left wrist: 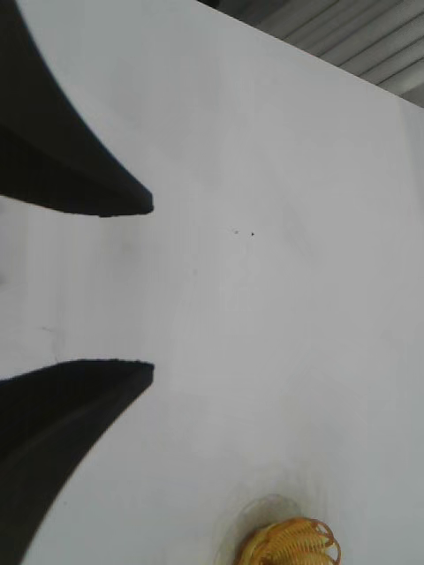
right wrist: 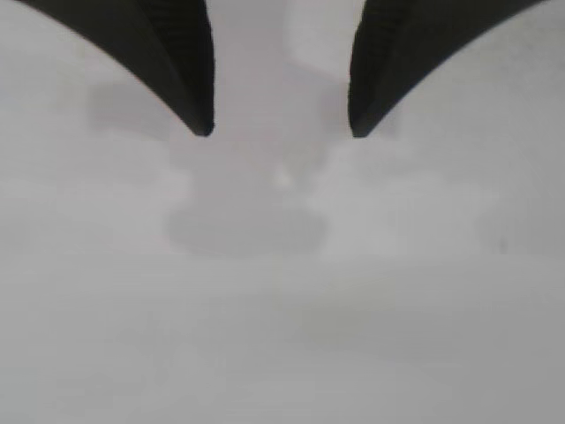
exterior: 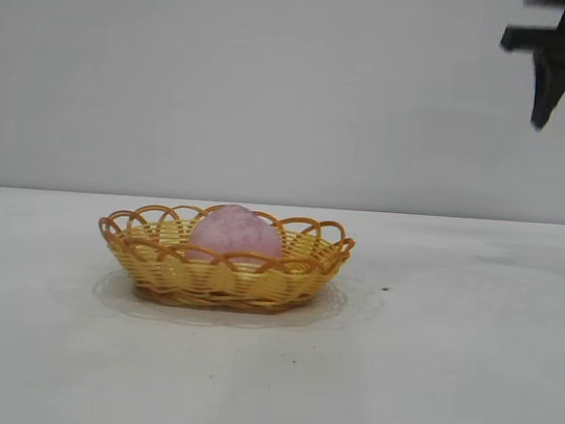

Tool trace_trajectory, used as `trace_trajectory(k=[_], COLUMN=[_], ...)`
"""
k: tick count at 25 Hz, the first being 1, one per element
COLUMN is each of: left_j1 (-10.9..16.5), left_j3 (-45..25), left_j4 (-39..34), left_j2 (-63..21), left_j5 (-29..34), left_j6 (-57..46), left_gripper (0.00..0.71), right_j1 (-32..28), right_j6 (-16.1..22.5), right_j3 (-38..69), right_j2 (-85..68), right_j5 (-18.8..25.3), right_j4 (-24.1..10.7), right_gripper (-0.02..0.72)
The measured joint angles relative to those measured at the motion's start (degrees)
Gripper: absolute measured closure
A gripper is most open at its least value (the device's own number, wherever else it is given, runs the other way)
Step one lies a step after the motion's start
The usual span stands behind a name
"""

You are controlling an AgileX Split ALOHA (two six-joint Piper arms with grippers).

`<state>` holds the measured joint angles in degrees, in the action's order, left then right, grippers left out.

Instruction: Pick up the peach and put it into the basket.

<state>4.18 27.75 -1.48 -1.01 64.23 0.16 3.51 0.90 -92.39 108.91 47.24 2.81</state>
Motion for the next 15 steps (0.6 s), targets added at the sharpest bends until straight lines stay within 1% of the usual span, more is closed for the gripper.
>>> trace_trajectory(k=[4,8,11,13,15], left_j1=[0.0,0.0,0.0,0.0,0.0], left_j3=[0.0,0.0,0.0,0.0,0.0], left_j4=[0.0,-0.1,-0.1,-0.1,-0.1], left_j2=[0.0,0.0,0.0,0.0,0.0], left_j5=[0.0,0.0,0.0,0.0,0.0], left_j6=[0.0,0.0,0.0,0.0,0.0], left_gripper=[0.388,0.388,0.388,0.388,0.388], right_j1=[0.2,0.7,0.7,0.7,0.7], right_j6=[2.4,5.0,5.7,5.8,5.7], right_j3=[6.2,21.6,34.0,40.1,43.6], right_j2=[-9.4,-20.8,-30.3,-37.1,-42.7], right_j5=[-0.9,-4.3,-6.5,-6.5,-4.5], right_j4=[-1.4,-3.1,-3.5,-3.5,-3.5], right_gripper=[0.405,0.405,0.405,0.405,0.405])
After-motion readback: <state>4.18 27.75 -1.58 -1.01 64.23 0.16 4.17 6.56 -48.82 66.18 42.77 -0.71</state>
